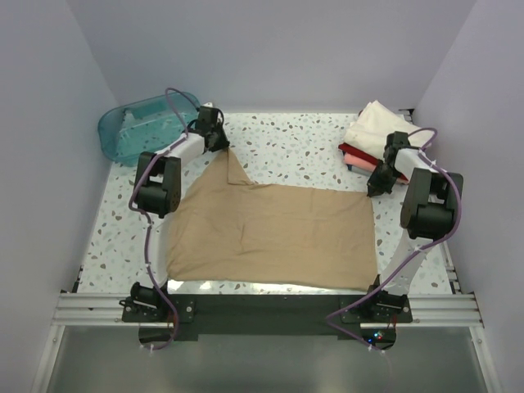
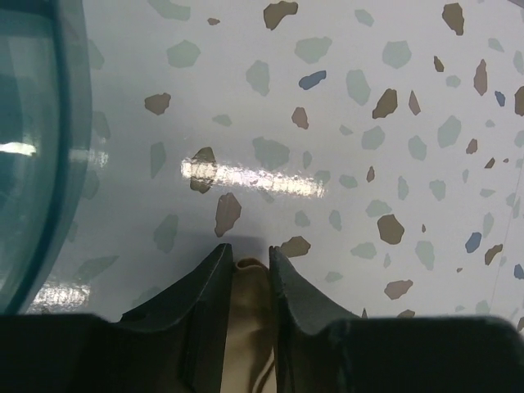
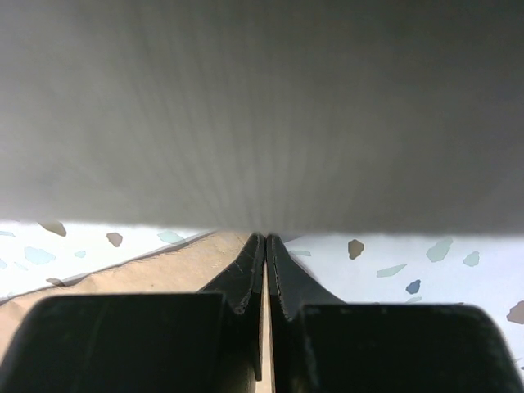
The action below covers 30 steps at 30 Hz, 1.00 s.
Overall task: Fold and stack the t-shirts
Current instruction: Fold the tshirt
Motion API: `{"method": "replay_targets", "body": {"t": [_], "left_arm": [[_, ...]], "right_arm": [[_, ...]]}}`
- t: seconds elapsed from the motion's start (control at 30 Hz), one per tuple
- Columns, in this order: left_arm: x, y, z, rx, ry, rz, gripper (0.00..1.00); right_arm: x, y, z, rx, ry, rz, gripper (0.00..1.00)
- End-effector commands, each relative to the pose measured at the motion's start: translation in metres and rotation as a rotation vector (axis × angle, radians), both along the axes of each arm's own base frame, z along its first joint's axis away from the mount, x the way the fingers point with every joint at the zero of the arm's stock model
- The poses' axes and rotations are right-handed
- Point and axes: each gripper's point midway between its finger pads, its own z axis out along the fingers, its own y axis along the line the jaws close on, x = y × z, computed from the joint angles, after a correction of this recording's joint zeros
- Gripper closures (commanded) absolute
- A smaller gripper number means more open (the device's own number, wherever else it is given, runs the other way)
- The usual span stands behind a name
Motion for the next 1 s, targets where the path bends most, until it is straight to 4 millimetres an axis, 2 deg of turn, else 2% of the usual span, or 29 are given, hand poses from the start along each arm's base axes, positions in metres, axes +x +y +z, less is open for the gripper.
{"method": "replay_targets", "body": {"t": [0.0, 0.1, 0.33, 0.5, 0.73, 0.8, 0.87, 0.97], "left_arm": [[-0.002, 0.005, -0.012, 0.053, 0.044, 0.003, 0.72], [-0.004, 0.006, -0.013, 0.075, 0.053, -0.005, 0.76], [-0.006, 0.001, -0.007, 0.08, 0.038, -0.04, 1.0], [0.0, -0.004, 0.012, 0.045, -0.021, -0.052, 1.0], [0.018, -0.015, 0.056, -0.015, -0.139, -0.064, 1.0], [0.025, -0.016, 0.07, -0.025, -0.163, -0.059, 1.0], [0.029, -0.016, 0.068, -0.027, -0.157, -0.054, 1.0], [0.038, -0.016, 0.078, -0.035, -0.188, -0.05, 1.0]], "right_arm": [[-0.007, 0.006, -0.014, 0.031, 0.031, 0.008, 1.0], [-0.006, 0.006, -0.014, 0.036, 0.026, 0.008, 1.0], [-0.005, 0.009, -0.013, 0.046, 0.021, 0.005, 1.0], [-0.002, 0.007, -0.007, 0.039, 0.016, -0.003, 1.0], [0.017, 0.003, 0.011, 0.028, -0.027, -0.013, 1.0], [0.021, 0.003, 0.01, 0.033, -0.023, -0.01, 1.0], [0.028, 0.002, 0.012, 0.033, -0.028, -0.012, 1.0], [0.038, 0.001, 0.018, 0.031, -0.046, -0.011, 1.0]]}}
